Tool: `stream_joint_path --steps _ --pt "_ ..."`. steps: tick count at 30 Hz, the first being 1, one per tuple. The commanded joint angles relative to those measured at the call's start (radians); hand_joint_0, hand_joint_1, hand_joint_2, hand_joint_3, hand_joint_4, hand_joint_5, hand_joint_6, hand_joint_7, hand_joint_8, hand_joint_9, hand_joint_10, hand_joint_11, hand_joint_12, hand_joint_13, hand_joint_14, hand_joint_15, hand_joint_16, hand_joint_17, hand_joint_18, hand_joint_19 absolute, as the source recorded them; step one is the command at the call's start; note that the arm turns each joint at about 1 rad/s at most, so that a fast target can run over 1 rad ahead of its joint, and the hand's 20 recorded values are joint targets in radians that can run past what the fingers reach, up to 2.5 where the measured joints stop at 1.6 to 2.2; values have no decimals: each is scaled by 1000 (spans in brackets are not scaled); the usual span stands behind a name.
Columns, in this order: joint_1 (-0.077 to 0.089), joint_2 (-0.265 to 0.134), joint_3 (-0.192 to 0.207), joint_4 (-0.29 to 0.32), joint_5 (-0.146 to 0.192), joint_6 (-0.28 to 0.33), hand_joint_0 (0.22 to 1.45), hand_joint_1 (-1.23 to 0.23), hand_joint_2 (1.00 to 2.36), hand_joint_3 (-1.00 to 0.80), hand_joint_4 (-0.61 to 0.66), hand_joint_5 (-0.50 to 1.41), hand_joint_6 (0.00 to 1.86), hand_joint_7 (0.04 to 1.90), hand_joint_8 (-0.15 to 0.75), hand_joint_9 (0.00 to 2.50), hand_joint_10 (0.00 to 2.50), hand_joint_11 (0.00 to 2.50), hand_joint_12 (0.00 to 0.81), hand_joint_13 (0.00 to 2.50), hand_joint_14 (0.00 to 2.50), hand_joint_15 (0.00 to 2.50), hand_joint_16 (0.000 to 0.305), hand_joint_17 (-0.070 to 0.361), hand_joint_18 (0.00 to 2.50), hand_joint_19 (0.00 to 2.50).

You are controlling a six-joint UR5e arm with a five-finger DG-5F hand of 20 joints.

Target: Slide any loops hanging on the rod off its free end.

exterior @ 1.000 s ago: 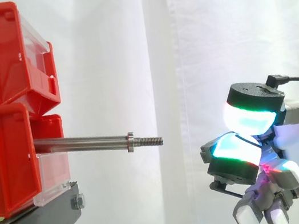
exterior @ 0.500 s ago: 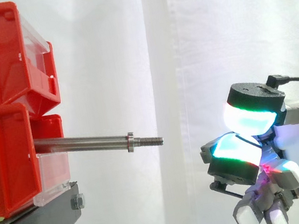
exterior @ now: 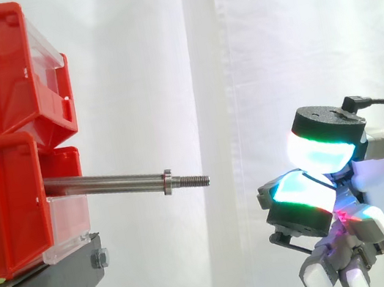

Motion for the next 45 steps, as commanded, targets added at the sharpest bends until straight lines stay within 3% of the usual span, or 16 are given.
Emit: stream_joint_path --steps 1,45 --pt "-1 0 0 0 0 0 604 -704 1015 -168 -4 -10 685 1402 303 1306 11 348 308 870 5 133 45 101 896 373" --pt "1 0 2 0 0 0 607 -699 1014 -191 13 -8 653 1420 302 1283 11 345 308 829 4 124 45 102 871 371"
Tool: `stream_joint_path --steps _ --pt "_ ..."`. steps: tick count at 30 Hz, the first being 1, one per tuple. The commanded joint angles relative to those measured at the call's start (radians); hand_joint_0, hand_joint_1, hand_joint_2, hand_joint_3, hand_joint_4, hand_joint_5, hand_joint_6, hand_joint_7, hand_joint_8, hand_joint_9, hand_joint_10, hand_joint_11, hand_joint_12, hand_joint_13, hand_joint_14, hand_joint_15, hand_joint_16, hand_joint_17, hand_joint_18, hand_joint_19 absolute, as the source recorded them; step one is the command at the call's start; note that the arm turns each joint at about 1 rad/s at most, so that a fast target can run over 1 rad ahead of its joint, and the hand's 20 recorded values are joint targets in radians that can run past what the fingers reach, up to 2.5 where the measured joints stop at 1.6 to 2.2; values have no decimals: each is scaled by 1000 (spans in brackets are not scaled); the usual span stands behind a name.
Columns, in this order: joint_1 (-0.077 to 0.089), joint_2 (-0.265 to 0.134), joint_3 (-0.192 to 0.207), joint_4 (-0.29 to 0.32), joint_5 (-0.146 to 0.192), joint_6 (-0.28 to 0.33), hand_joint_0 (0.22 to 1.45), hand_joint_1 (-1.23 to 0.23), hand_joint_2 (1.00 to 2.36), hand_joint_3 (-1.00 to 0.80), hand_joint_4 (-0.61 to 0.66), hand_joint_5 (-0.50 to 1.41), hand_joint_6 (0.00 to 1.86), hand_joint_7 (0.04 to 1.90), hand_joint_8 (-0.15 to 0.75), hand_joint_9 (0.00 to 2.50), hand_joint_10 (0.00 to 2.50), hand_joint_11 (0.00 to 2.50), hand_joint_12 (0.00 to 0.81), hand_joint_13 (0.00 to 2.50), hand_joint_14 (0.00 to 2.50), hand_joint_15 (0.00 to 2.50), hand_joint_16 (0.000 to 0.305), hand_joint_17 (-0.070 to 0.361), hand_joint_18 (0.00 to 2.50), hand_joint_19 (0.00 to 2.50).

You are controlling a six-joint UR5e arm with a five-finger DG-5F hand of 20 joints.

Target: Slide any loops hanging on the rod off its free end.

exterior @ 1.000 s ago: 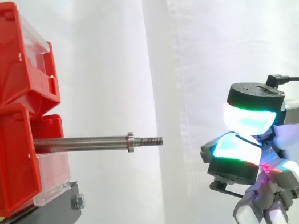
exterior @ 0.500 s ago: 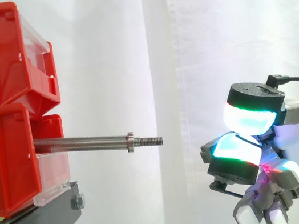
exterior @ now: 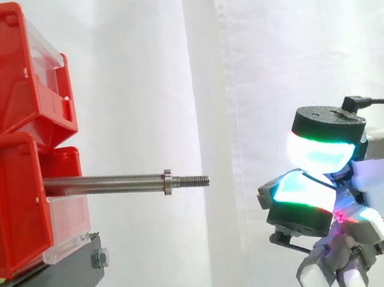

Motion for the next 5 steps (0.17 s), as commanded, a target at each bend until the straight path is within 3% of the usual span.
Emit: stream_joint_path --steps 1,5 --pt "1 0 1 0 0 0 607 -699 1014 -192 20 -8 652 1429 297 1283 11 343 307 829 4 124 45 102 870 374" --pt "1 0 0 0 0 0 607 -698 1014 -191 13 -8 651 1433 303 1274 11 340 309 825 4 120 45 102 867 376"
